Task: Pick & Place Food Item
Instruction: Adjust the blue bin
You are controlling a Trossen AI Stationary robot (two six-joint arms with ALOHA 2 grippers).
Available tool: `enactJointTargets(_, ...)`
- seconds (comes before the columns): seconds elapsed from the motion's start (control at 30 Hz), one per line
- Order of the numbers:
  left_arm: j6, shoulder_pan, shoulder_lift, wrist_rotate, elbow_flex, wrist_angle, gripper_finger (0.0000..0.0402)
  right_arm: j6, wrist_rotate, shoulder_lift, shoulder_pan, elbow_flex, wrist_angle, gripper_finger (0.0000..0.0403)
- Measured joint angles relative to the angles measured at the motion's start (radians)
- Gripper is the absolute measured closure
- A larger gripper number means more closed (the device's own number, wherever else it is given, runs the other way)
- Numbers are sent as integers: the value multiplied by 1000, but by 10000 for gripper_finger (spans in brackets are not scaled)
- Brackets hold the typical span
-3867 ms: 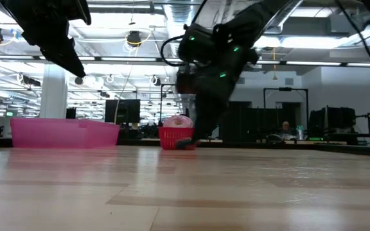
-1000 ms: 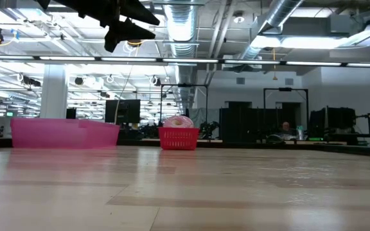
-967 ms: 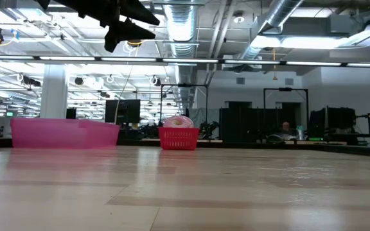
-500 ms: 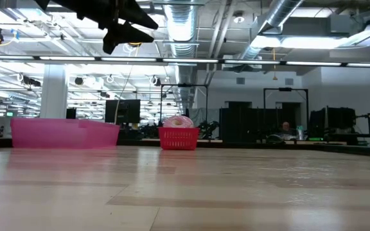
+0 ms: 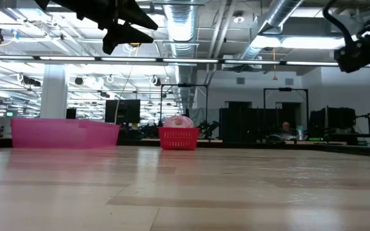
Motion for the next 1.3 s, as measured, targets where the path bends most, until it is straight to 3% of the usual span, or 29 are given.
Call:
enactJointTargets(0.23, -11, 0, 0, -1, 0, 0, 238, 28, -47, 56, 30, -1, 9, 402)
enactJointTargets(0.63, -15, 0, 0, -3, 0, 1, 238, 117, -76, 44, 97, -35, 49, 403)
enactJointTargets(1.3, -22, 0, 0, -1, 0, 1, 238, 138, -75, 45, 178, 56, 95, 403)
